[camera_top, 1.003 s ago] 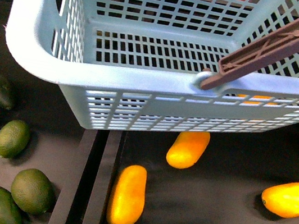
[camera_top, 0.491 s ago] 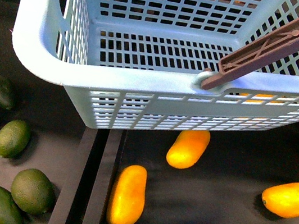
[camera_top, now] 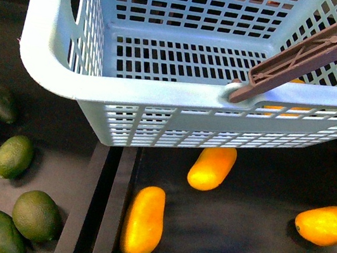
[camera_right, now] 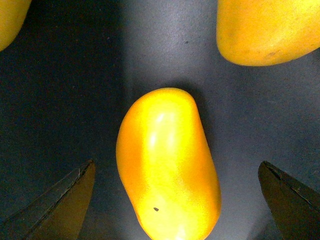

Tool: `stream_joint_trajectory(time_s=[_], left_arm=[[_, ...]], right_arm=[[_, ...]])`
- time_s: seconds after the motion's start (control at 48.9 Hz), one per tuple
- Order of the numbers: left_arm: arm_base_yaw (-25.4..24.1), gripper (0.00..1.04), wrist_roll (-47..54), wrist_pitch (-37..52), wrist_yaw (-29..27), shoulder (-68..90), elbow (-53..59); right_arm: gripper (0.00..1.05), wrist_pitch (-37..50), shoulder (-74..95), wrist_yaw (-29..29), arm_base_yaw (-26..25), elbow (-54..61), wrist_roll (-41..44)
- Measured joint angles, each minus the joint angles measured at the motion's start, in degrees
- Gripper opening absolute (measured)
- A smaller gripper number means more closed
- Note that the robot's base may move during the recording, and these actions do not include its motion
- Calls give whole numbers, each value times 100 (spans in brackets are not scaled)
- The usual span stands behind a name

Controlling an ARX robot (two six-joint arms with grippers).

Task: Pick lemon and mango into basket

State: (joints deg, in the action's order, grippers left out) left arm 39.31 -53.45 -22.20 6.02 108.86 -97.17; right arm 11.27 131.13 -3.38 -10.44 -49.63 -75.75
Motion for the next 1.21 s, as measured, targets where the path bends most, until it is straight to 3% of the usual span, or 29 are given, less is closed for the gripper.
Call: stream_joint_trajectory(time_s=[0.573,0.819,0.983,1.208], left_arm=[[-2,5,2,0,-4,0,0],[0,5,0,0,-2,0,0],[-2,5,4,0,-9,0,0],[-2,5,2,0,-4,0,0]], right_arm=[[96,-531,752,39,291,-1012,-125],[62,-522,697,28,304,-896,-103],[58,-354,297,-57,114,-450,-24],[57,-153,-1241,-289,-688,452,549]])
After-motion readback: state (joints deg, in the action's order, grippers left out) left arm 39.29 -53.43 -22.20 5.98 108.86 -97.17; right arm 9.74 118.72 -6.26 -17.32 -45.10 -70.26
